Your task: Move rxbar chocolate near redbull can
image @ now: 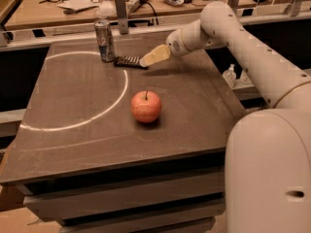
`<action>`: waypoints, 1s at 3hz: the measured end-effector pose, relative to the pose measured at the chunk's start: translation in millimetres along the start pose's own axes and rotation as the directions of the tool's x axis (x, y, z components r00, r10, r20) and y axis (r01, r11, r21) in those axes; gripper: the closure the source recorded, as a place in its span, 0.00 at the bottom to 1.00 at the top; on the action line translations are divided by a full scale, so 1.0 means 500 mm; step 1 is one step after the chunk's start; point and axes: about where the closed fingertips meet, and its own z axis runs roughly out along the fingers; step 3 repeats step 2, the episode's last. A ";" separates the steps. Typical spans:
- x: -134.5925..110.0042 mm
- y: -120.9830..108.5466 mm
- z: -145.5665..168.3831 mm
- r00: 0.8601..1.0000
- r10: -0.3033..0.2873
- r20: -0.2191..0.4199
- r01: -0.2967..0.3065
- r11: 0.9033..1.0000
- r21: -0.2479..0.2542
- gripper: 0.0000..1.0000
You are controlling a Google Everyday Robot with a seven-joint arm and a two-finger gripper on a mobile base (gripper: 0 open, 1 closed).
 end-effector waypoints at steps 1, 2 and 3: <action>0.035 -0.063 -0.060 0.997 0.064 0.039 -0.067 0.996 0.059 0.00; 0.094 -0.117 -0.102 0.971 0.236 0.044 -0.239 0.968 0.079 0.00; 0.094 -0.117 -0.102 0.971 0.236 0.044 -0.239 0.968 0.079 0.00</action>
Offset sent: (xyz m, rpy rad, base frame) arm 0.0079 -0.1276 -0.0181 0.1647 0.1946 -0.3097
